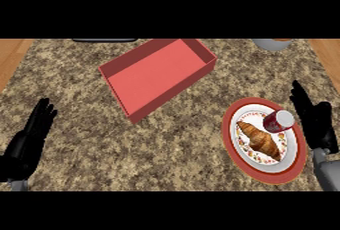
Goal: Pick the croissant from the plate and place it in the cardboard box
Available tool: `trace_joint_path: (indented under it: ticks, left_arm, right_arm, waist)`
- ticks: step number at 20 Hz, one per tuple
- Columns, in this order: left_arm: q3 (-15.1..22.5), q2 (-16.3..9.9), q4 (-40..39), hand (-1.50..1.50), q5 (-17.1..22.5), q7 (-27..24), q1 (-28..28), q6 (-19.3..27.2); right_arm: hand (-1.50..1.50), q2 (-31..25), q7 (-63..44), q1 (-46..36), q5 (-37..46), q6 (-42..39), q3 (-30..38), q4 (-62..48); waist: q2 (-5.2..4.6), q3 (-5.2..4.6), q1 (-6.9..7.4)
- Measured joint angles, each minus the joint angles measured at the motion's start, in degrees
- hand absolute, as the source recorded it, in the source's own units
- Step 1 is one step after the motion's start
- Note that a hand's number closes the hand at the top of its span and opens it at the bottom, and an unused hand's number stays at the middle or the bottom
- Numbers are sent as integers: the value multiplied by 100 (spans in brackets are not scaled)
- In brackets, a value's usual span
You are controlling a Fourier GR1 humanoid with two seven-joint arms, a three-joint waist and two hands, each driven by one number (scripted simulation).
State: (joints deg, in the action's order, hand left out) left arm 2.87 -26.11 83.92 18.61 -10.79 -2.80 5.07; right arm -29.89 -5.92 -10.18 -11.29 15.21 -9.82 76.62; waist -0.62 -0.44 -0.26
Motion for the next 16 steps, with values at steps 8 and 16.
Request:
trace_joint_path:
  ticks: [8, 16]
  left_arm:
    - [727, 84, 239, 0, -610, 431, 693, -86]
    - [1344, 363, 353, 0, -922, 862, 1072, -133]
  right_arm:
    - [-150, 63, 806, 207, -177, -935, -190, 446]
    - [-150, -1087, 2691, 940, 2325, -212, -988, 432]
  waist:
    - [150, 74, -293]
    - [97, 58, -252]
